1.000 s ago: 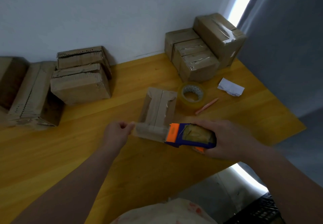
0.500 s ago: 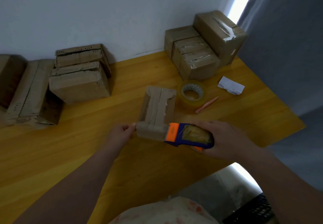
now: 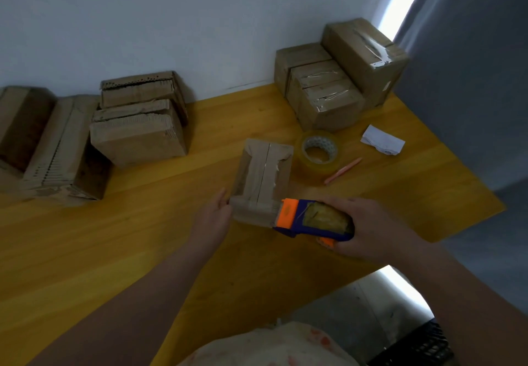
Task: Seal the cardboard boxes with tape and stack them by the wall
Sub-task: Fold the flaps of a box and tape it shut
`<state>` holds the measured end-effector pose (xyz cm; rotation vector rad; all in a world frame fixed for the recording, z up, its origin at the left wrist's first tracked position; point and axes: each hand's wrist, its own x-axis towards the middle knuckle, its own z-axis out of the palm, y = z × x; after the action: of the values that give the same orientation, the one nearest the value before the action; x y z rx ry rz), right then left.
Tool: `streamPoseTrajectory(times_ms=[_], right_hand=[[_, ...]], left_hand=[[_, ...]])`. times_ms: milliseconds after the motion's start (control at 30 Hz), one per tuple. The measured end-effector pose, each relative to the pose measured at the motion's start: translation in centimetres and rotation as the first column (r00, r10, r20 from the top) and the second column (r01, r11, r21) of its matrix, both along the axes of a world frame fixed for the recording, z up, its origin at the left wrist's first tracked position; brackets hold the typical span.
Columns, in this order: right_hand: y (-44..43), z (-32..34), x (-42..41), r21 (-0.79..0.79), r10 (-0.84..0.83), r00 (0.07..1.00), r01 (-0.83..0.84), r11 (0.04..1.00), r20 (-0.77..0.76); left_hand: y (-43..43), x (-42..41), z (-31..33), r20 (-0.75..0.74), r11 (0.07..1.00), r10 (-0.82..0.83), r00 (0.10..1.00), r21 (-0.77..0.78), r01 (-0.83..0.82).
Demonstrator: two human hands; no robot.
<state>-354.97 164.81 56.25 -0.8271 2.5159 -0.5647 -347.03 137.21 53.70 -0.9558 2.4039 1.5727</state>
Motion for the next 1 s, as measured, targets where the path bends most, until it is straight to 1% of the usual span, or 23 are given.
streamPoseTrajectory(times_ms=[33,67,100,133,167,200,233,267,333,367,433,567,633,733,900,1000], right_hand=[[0.0,0.0,0.0,0.008,-0.001,1.000,0.001,1.000,-0.007],[-0.2,-0.1,0.1,0.010,-0.001,1.000,0.001,1.000,-0.017],[-0.4,-0.1,0.3,0.005,-0.002,1.000,0.002,1.000,-0.021],[-0.7,-0.3,0.5,-0.011,-0.004,1.000,0.004,1.000,-0.021],[-1.1,-0.4,0.7,-0.028,-0.009,1.000,0.008,1.000,-0.019],[-1.4,-0.7,0.9,-0.041,-0.016,1.000,0.015,0.999,-0.019],[-1.6,-0.8,1.0,-0.040,-0.021,1.000,0.020,0.999,-0.021],[-1.8,-0.9,1.1,-0.038,-0.021,0.999,0.020,0.999,-0.027],[-1.8,-1.0,1.2,-0.040,-0.013,0.999,0.012,0.999,-0.037],[-1.7,-0.9,1.2,-0.040,-0.014,0.999,0.013,0.999,-0.042],[-1.5,-0.3,1.1,-0.036,-0.011,0.998,0.009,0.999,-0.061],[-1.1,1.1,0.4,-0.063,0.025,0.996,-0.031,0.998,-0.091],[-1.1,1.2,0.2,-0.018,0.049,0.991,-0.051,0.999,-0.122],[-0.9,0.6,0.0,0.033,0.048,0.992,-0.045,0.998,-0.115],[-1.0,-0.6,0.2,0.082,0.037,0.997,-0.030,0.996,-0.073],[-1.1,-0.8,0.2,0.091,0.035,0.997,-0.028,0.995,-0.074]], left_hand=[[0.2,0.2,0.0,-0.016,0.999,-0.048,0.999,0.018,0.049],[0.2,0.4,0.1,-0.037,0.992,-0.124,0.992,-0.013,0.124],[0.3,0.5,0.3,-0.030,0.966,-0.238,0.971,-0.111,0.233],[0.3,0.4,0.3,0.032,0.896,-0.369,0.929,-0.252,0.365],[0.4,0.3,0.3,0.117,0.779,-0.484,0.867,-0.393,0.488],[0.5,0.2,0.2,0.196,0.634,-0.575,0.794,-0.507,0.584],[0.5,0.1,0.1,0.257,0.511,-0.637,0.727,-0.565,0.648],[0.5,-0.1,0.0,0.306,0.423,-0.676,0.670,-0.584,0.693],[0.0,0.0,-0.5,0.362,0.327,-0.713,0.601,-0.586,0.741],[-0.3,0.0,-0.9,0.367,0.308,-0.723,0.586,-0.588,0.748],[-0.7,0.1,-1.2,0.359,0.307,-0.731,0.581,-0.587,0.749],[-0.9,0.1,-1.1,0.301,0.358,-0.751,0.587,-0.562,0.746],[-1.1,0.0,-0.8,0.279,0.384,-0.756,0.591,-0.542,0.747],[-1.4,0.0,-0.7,0.271,0.391,-0.757,0.595,-0.542,0.744],[-1.1,0.0,-1.2,0.311,0.341,-0.743,0.593,-0.587,0.735],[-0.8,0.1,-1.2,0.383,0.285,-0.718,0.581,-0.600,0.748]])
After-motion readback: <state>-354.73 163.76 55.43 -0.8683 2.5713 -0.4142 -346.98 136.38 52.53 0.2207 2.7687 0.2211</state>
